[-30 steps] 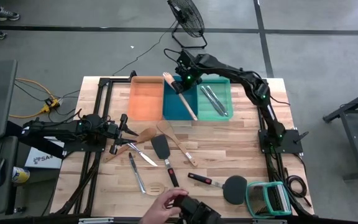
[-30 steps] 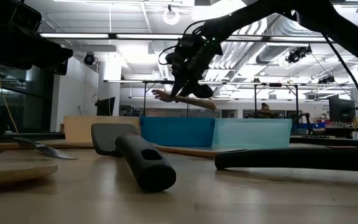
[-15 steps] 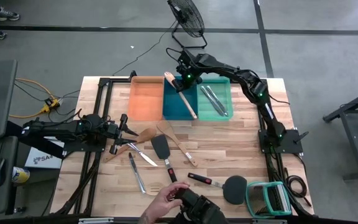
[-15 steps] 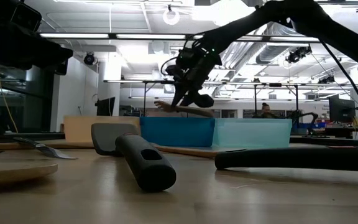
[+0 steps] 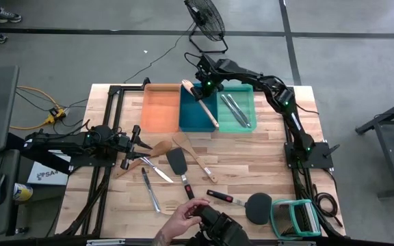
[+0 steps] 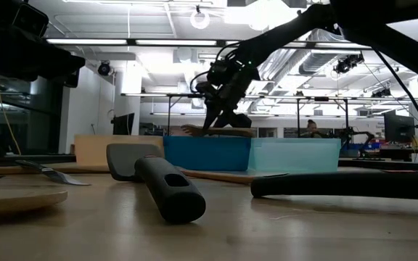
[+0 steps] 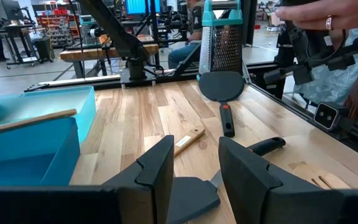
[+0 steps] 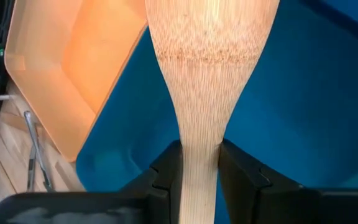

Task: Pick & Place Kitchen Items
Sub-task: Put the brown wooden fork into the blue bin

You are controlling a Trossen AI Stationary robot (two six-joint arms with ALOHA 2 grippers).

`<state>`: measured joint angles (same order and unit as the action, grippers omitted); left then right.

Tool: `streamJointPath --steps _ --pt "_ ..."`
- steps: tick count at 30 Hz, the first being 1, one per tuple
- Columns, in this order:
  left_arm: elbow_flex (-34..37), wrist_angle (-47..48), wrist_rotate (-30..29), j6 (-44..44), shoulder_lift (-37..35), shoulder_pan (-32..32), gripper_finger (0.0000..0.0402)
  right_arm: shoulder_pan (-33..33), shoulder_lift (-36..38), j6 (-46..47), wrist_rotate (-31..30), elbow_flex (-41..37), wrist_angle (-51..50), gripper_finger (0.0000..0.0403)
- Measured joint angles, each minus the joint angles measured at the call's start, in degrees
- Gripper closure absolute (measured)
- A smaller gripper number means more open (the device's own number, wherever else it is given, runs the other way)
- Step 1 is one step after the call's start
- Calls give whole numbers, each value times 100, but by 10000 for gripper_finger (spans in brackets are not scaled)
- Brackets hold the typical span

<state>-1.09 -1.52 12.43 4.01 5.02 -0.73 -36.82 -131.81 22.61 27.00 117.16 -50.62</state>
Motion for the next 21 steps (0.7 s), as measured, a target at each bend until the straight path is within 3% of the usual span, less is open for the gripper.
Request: streamJointPath --steps 21 --pt "0 0 0 0 0 2 277 4 2 -155 2 0 -273 301"
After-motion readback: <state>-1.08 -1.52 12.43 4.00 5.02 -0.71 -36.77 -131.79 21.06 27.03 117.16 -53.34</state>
